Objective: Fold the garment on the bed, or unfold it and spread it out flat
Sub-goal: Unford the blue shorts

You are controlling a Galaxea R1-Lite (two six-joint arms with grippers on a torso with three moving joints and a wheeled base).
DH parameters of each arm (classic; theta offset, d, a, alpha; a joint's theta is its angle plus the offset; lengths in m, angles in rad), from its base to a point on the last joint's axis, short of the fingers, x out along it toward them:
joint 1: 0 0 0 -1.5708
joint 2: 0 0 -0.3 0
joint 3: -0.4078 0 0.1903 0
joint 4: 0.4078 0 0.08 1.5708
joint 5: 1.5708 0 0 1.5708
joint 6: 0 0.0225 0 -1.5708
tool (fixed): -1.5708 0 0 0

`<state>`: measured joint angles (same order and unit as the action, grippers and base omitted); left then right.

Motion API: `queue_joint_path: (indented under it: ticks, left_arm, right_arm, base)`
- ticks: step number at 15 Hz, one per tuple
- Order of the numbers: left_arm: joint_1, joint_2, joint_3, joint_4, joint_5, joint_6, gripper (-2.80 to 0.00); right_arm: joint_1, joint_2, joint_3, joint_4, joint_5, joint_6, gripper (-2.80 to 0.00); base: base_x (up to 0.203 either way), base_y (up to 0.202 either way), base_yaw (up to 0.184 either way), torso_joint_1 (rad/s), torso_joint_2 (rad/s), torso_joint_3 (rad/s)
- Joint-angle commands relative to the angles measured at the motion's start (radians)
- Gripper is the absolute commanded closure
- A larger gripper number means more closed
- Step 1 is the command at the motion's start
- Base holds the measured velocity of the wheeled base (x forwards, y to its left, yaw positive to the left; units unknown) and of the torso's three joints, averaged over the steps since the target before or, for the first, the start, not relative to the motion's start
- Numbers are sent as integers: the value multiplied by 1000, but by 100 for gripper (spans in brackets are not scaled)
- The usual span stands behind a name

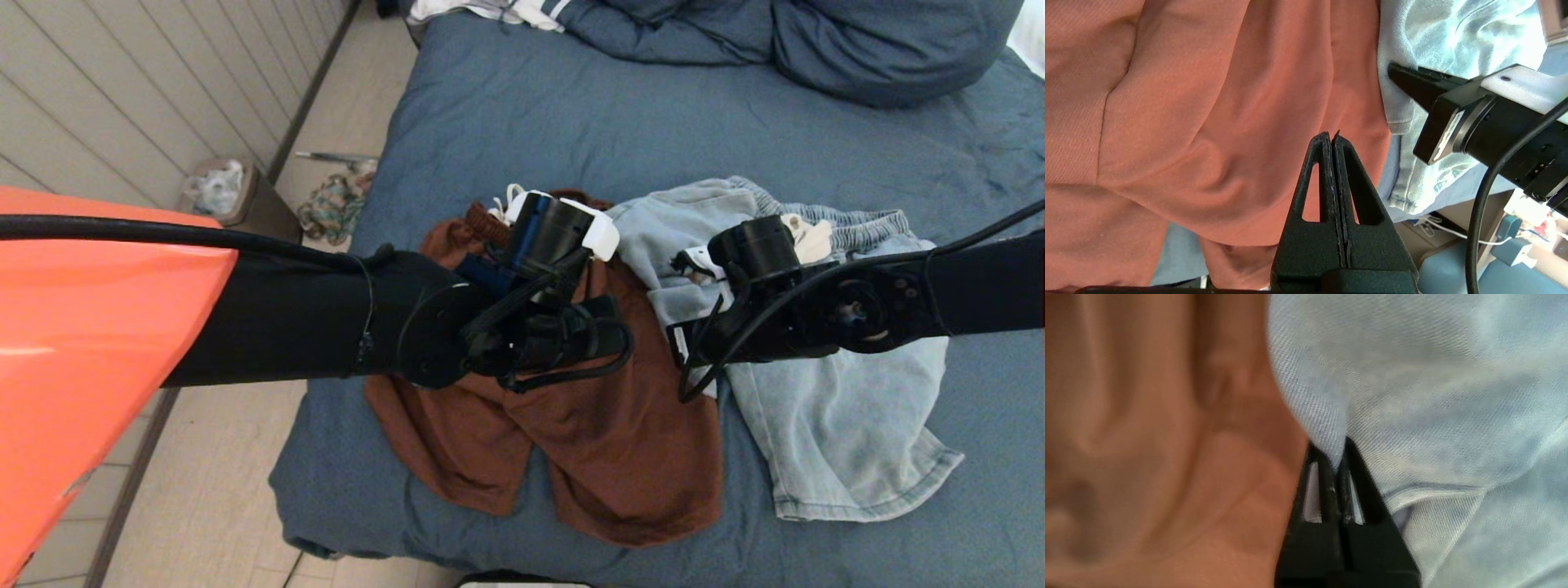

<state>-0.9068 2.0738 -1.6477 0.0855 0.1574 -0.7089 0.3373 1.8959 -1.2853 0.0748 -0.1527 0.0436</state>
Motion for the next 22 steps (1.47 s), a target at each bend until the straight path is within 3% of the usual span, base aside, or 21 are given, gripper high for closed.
queue_joint_path:
  ticks: [1,5,8,10,15,18,20,22]
  left_arm:
    - [0,2,-3,0,4,-6,0]
    - [-1,5,-3,0,5,-6,0]
    - [-1,8,-3,0,27,-6,0]
    - [-1,5,-3,0,31,-6,0]
    - [-3,8,-1,0,31,-6,0]
    - [-4,11,-1,0,31,-6,0]
    - [-11,22,-1,0,31,-7,0]
    - [-18,22,-3,0,33,-7,0]
  right_arm:
    - [11,-37,1,-7,8,20,0]
    - [30,-83,-4,-3,58,88,0]
    - [37,-254,-4,33,259,157,0]
    - [32,-328,-26,84,341,190,0]
    - [26,-427,-42,91,371,203,0]
    - [-49,-448,-63,88,459,214,0]
    - [-115,-444,-84,90,580,264,0]
    - [-114,-434,-83,91,615,293,0]
  base:
    - [0,0,0,0,0,0]
    - [0,0,0,0,0,0]
    - [0,0,0,0,0,0]
    - [0,0,0,0,0,0]
    - [0,0,0,0,0,0]
    - [0,0,0,0,0,0]
    - [0,0,0,0,0,0]
    - [0,0,0,0,0,0]
